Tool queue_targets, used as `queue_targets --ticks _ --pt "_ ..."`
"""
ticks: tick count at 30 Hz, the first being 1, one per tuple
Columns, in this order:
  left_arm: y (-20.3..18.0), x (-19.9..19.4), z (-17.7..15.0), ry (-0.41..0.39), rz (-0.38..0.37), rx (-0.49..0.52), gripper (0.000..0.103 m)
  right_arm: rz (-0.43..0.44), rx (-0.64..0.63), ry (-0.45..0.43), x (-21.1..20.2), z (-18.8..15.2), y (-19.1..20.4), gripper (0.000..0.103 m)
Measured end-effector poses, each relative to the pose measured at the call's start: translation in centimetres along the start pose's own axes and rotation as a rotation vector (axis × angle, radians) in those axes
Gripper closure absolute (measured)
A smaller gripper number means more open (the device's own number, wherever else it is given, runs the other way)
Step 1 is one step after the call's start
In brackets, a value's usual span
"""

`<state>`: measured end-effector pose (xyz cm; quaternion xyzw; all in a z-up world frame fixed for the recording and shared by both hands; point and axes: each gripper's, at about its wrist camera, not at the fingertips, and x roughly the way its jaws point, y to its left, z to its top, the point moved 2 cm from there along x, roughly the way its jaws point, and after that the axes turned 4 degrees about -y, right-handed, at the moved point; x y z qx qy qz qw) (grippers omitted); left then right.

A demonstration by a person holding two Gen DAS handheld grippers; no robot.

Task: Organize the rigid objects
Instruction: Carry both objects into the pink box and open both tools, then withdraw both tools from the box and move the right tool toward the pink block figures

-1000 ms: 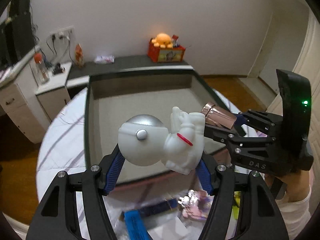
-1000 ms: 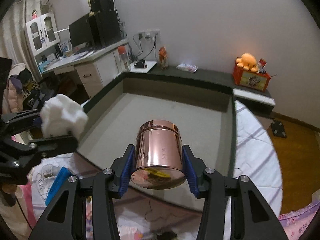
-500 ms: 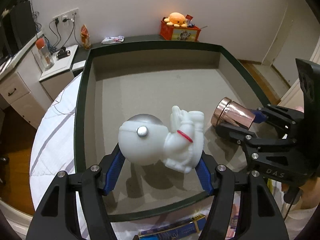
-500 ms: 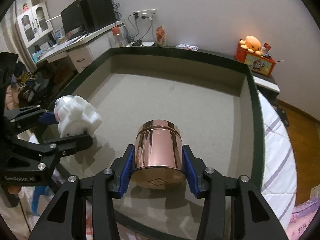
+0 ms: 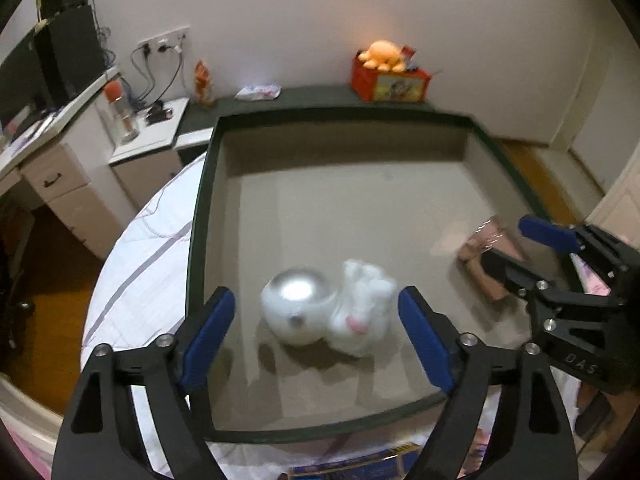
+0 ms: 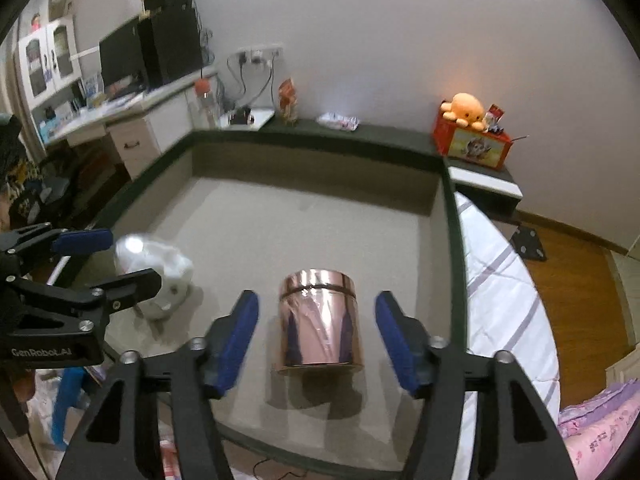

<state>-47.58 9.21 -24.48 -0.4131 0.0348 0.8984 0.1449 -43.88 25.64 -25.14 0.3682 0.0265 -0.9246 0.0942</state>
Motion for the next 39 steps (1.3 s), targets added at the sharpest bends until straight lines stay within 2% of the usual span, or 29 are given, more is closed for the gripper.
queue_targets --ticks 3,5,6,8,14,17,18,21,24,26,31,35,39 --pt "0.0 -1.5 -0.1 -0.021 0.009 -0.001 0.015 -0.005 0.01 -0.016 -1.3 0.0 -0.2 0.037" --pt "-0.1 -2.9 -0.5 -0.037 0.009 0.005 0.014 -0.001 0.014 -0.032 -2.6 -0.1 -0.1 0.028" --pt "-0.1 -3.9 -0.7 -0.051 -0.001 0.005 0.012 -0.002 0.014 -0.041 -3.3 -0.1 0.0 0.02" --pt "0.0 -6.0 -1.4 -0.078 -0.014 0.0 0.009 -0.001 0.004 -0.058 -4.9 -0.2 0.1 0.02" --pt "0.4 -14.4 -3.7 -0.233 -0.002 -0.008 0.0 -0.011 0.006 -0.146 -10.8 -0.7 0.2 0.018" --pt "0.6 -18.6 -5.2 -0.312 0.012 -0.026 0.0 -0.024 0.006 -0.197 -14.0 -1.3 0.7 0.011" --pt "0.5 -20.0 -5.9 -0.34 0.021 -0.032 0.0 -0.032 0.006 -0.208 -15.0 -1.6 0.8 0.002" --pt "0.1 -23.1 -7.4 -0.401 0.059 -0.023 0.0 -0.048 0.003 -0.261 -18.0 -2.6 1.3 0.0" --pt "-0.3 -24.9 -9.1 -0.423 0.127 -0.011 0.0 -0.039 0.017 -0.287 -19.8 -3.6 1.6 0.0" --pt "-0.1 -25.7 -10.4 -0.423 0.146 -0.017 0.0 -0.048 0.021 -0.303 -21.0 -4.4 2.0 0.0" --pt "0.4 -26.7 -13.8 -0.394 0.074 -0.017 0.0 -0.015 0.053 -0.323 -23.1 -6.7 2.9 0.0" --pt "0.6 -27.4 -14.9 -0.399 0.102 -0.02 0.0 -0.001 0.053 -0.32 -24.1 -7.6 3.4 0.0" --pt "0.5 -27.9 -15.4 -0.401 0.085 -0.018 0.0 0.007 0.043 -0.327 -25.1 -7.9 4.3 0.0"
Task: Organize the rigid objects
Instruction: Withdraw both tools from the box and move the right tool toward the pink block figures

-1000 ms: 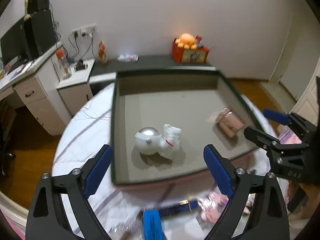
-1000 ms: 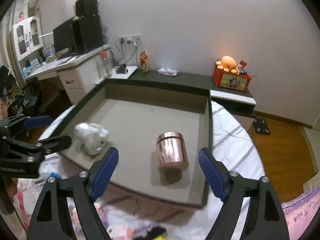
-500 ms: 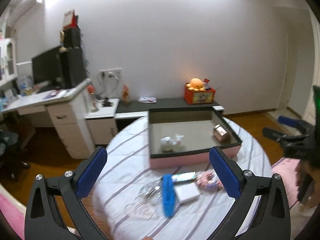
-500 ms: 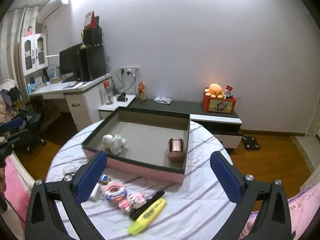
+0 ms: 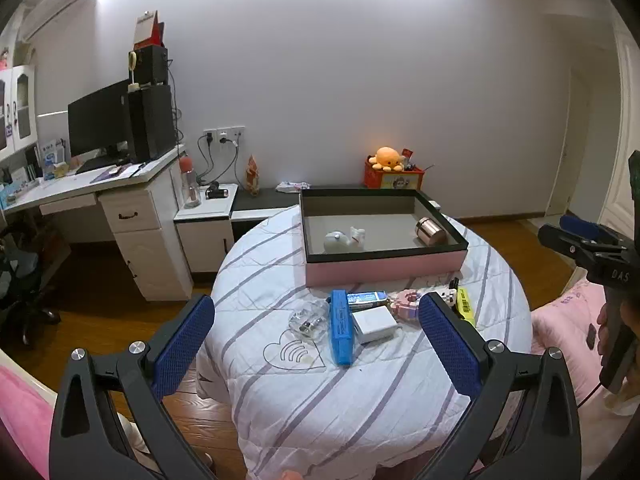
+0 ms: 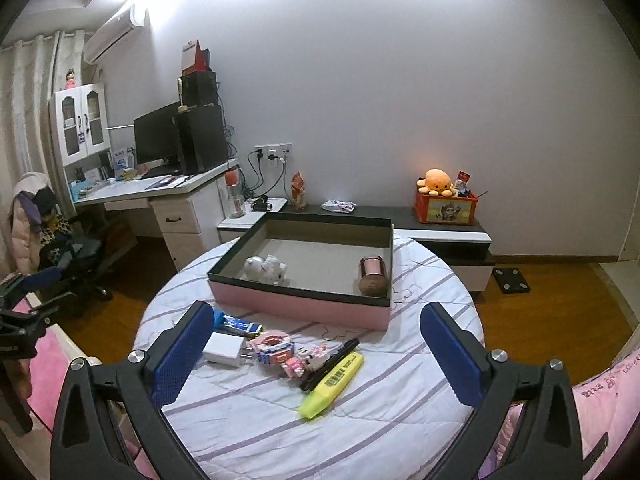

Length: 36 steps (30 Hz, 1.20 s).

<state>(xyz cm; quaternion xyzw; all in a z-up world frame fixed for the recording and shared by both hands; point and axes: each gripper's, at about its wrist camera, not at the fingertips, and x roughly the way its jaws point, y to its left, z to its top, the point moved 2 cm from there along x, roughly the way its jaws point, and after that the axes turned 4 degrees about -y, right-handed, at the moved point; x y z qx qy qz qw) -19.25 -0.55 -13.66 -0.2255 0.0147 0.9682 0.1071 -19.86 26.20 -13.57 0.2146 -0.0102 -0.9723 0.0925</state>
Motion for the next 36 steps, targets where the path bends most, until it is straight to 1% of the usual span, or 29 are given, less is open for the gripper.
queue_targets --ticks 7,11,14,18,23,27,32,36 --pt "-0.6 -0.4 -0.4 -0.004 -0.023 0.012 0.0 0.007 -0.019 0.009 -0.5 -0.5 1.0 0.0" --pt "-1.1 0.1 -0.6 0.008 -0.016 0.035 0.0 -0.004 -0.037 0.019 -0.2 -0.8 1.2 0.0" --pt "-1.3 0.8 -1.0 0.029 -0.021 0.043 0.0 -0.005 -0.047 0.042 0.6 -1.2 1.0 0.0" --pt "-1.7 1.9 -1.5 0.055 -0.029 0.052 0.0 -0.002 -0.06 0.094 2.4 -2.2 0.9 0.0" --pt "-2.0 4.0 -2.3 0.098 0.013 0.052 0.0 -0.004 -0.064 0.139 4.2 -3.4 0.8 0.0" --pt "-2.1 6.5 -3.2 0.16 0.059 0.057 0.0 -0.027 -0.079 0.18 5.8 -4.7 0.5 0.0" --pt "-2.5 8.8 -3.9 0.21 0.078 0.057 0.0 0.0 -0.106 0.244 8.3 -6.1 0.8 0.0" --pt "-2.9 10.4 -4.1 0.227 0.118 0.076 0.0 0.046 -0.11 0.278 10.0 -6.9 0.9 0.0"
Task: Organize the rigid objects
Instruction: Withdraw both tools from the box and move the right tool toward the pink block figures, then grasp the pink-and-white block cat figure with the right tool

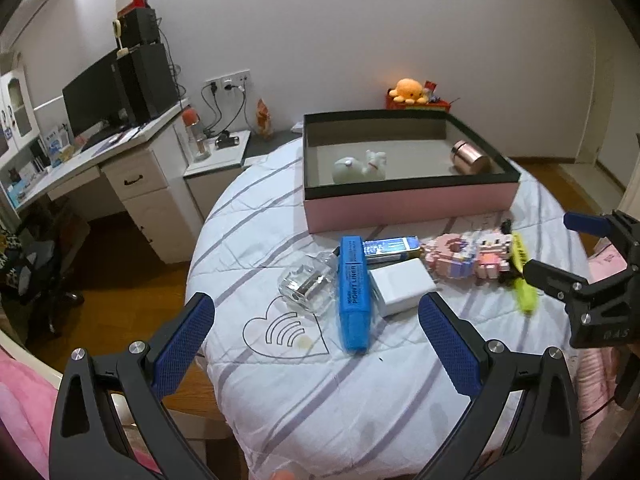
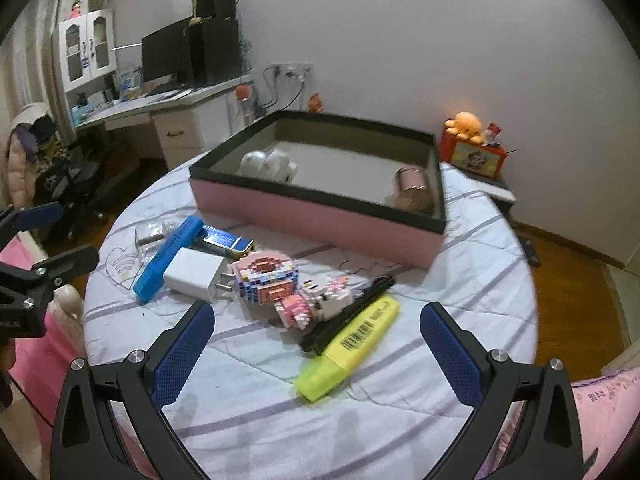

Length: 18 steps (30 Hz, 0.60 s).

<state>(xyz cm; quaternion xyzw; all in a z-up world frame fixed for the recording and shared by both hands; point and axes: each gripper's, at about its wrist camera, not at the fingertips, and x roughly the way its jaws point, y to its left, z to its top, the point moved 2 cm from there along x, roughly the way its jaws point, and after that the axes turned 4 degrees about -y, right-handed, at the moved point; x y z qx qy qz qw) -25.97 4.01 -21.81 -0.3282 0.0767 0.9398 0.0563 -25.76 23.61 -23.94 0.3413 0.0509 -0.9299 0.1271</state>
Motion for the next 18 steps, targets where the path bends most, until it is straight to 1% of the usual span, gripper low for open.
queue_targets --ticks 4,6,10,12,15,17,18 --pt "-0.7 1.1 0.1 0.021 -0.007 0.022 0.0 0.027 -0.029 0.04 2.2 0.1 0.1 0.002" --pt "-0.9 1.5 0.0 0.03 -0.011 0.032 0.0 0.039 -0.057 0.069 3.4 0.1 0.2 0.008" --pt "-1.3 2.3 0.0 0.051 -0.007 0.048 0.0 0.07 -0.093 0.101 5.3 0.2 0.0 0.01" --pt "-1.4 2.5 0.0 0.057 -0.012 0.048 0.0 0.107 -0.096 0.12 6.1 0.0 -0.3 0.011" --pt "-1.5 2.7 0.1 0.065 -0.012 0.055 0.0 0.121 -0.109 0.153 7.1 -0.4 -0.5 0.018" --pt "-1.7 2.9 0.1 0.07 -0.014 0.06 0.0 0.124 -0.113 0.151 7.2 -0.4 -0.8 0.026" --pt "-1.9 3.0 0.1 0.075 -0.016 0.064 0.0 0.126 -0.111 0.146 7.1 -0.3 -1.1 0.033"
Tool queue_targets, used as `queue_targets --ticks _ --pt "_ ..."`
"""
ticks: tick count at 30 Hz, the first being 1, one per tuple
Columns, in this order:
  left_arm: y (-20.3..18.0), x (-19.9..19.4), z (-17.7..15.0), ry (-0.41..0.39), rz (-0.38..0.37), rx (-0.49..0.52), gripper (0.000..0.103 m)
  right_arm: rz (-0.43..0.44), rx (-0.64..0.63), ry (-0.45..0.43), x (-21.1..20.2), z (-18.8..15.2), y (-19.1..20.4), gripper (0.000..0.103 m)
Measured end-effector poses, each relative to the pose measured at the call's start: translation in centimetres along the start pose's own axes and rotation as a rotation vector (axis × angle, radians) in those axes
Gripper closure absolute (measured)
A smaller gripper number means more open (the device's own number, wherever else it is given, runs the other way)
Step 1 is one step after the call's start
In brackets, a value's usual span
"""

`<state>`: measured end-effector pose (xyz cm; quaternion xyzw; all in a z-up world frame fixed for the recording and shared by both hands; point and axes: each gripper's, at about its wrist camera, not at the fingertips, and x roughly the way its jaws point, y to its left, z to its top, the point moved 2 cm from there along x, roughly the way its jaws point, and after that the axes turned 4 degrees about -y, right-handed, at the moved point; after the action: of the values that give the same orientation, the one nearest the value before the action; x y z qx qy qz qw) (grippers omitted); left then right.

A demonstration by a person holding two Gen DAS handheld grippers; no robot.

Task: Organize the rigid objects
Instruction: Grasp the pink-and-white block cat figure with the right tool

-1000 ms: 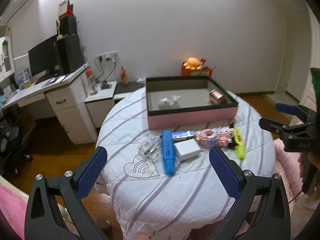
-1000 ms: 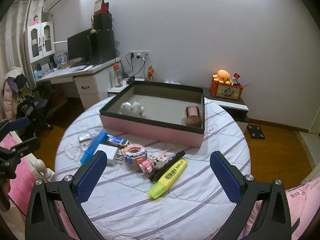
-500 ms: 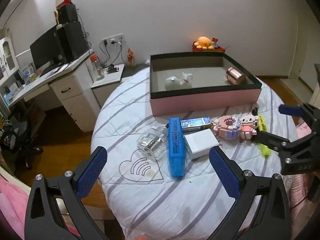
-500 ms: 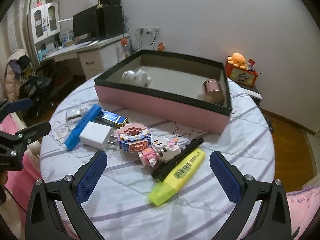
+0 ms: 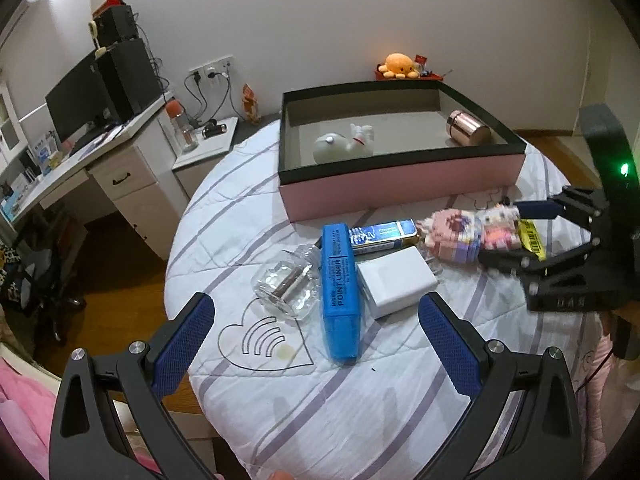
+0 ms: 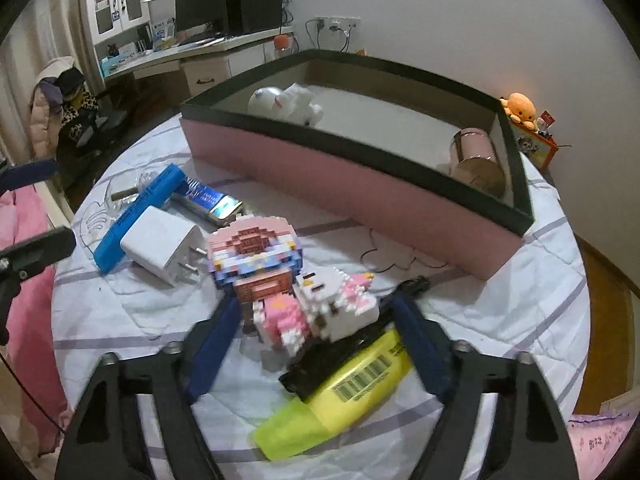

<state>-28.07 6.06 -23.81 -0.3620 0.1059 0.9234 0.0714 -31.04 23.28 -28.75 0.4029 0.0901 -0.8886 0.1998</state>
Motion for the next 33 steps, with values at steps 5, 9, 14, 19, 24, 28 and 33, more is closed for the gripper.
queue_targets --ticks 5,9,14,19,24,28,33 --pt "-0.7 0.4 0.0 0.012 -0.015 0.019 0.0 -0.039 -0.086 -0.003 -0.1 0.3 -0.1 0.036" --pt "0.2 0.3 -0.3 0.022 -0.007 0.006 0.0 -0.047 -0.123 0.005 0.0 0.3 0.1 0.036" --pt "2.7 0.1 -0.9 0.033 0.018 -0.058 0.0 -0.03 -0.104 -0.004 -0.2 0.3 -0.3 0.036" --pt "3.5 0.3 -1.3 0.044 0.012 -0.088 0.0 -0.029 -0.098 -0.018 -0.4 0.4 -0.5 0.033" --pt "2.7 0.8 -1.6 0.057 -0.007 -0.068 0.0 -0.017 -0.115 -0.009 0.3 0.8 -0.3 0.028" --pt "2.4 0.8 -1.7 0.061 -0.032 -0.066 0.0 0.002 -0.174 0.009 1.1 1.2 0.3 0.028" --pt "1.7 0.7 -1.8 0.062 -0.057 -0.059 0.0 0.059 -0.181 0.056 2.3 1.5 0.2 0.028"
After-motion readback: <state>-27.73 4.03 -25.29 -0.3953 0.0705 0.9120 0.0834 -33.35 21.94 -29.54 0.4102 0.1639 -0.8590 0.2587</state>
